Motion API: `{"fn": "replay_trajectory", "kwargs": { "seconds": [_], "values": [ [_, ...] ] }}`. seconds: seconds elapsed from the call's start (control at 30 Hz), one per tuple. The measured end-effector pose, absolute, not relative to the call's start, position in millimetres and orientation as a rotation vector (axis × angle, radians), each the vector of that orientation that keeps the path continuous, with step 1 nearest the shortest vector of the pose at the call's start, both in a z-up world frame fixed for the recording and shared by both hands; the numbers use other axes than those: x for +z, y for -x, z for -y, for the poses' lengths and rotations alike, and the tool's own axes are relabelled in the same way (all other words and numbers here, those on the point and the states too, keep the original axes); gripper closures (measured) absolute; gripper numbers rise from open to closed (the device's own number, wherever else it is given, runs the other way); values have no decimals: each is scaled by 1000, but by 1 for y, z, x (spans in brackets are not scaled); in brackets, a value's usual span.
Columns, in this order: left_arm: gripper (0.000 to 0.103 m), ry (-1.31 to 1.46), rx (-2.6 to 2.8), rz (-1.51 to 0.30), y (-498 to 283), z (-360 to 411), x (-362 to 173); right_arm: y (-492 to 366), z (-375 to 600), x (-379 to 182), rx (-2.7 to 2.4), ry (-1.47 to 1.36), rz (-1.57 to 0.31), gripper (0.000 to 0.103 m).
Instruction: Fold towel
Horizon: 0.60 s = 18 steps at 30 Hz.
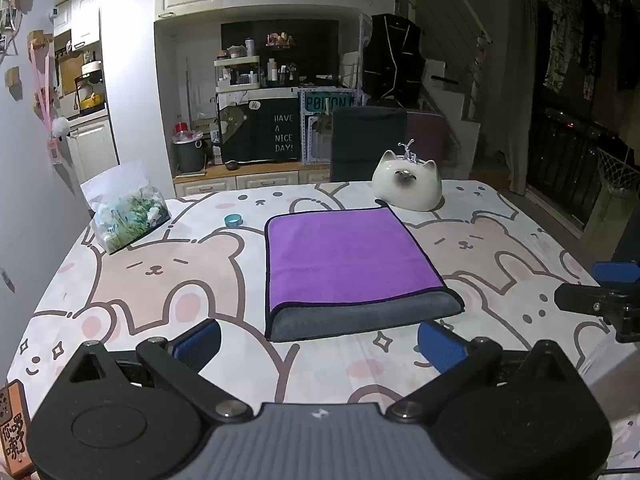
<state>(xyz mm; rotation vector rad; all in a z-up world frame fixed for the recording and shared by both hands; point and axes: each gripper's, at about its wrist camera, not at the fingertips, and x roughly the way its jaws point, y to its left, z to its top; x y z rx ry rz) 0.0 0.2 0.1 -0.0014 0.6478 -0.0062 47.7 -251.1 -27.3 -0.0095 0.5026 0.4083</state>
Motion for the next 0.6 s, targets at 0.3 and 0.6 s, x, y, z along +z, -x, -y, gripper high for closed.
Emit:
{"fn": "replay_trajectory", "kwargs": {
  "seconds": [0.3, 0.6],
  "values": [
    [0, 1, -7, -653, 0, 0, 0, -48, 250, -28, 411, 7, -503, 0],
    [0, 3, -5, -655, 0, 0, 0, -49, 250, -28, 411, 1, -505, 0]
  ]
}}
